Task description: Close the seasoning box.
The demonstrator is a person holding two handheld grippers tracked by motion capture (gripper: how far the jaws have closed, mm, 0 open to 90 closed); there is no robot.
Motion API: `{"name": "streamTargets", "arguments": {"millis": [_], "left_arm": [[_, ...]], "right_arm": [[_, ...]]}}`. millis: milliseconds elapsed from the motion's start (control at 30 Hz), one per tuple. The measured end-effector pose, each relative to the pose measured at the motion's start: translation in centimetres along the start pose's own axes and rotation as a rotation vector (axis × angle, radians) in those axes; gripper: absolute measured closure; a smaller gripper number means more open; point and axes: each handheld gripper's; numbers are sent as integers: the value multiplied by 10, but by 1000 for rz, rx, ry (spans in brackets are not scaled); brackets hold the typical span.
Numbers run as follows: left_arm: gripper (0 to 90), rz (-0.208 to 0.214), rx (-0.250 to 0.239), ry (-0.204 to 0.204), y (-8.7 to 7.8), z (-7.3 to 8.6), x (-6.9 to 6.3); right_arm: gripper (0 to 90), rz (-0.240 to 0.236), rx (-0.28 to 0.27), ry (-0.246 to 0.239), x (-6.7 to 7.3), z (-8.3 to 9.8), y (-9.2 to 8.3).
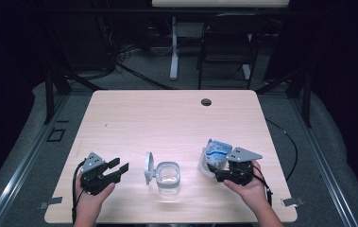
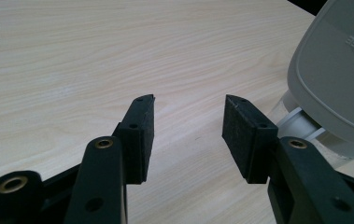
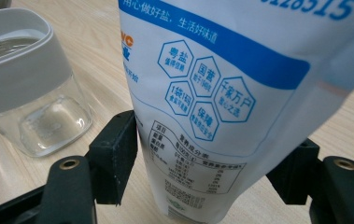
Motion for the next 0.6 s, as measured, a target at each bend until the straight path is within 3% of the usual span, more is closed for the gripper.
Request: {"name": "streamTargets", "arguments": {"millis": [133,600], "left_arm": [[538,1,-3,5,1,0,0],[538,4,-4,4,1,1,0]], "right_arm": [[353,17,4,-3,3,-1,0],[369,152,14,37,27,-4,2]]}}
Point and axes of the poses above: each handheld gripper's, and its own axes: y roughly forward along the jaws, z roughly out of its underside, x roughly to its left, and after that the axes turned 10 degrees about -x, right-handed
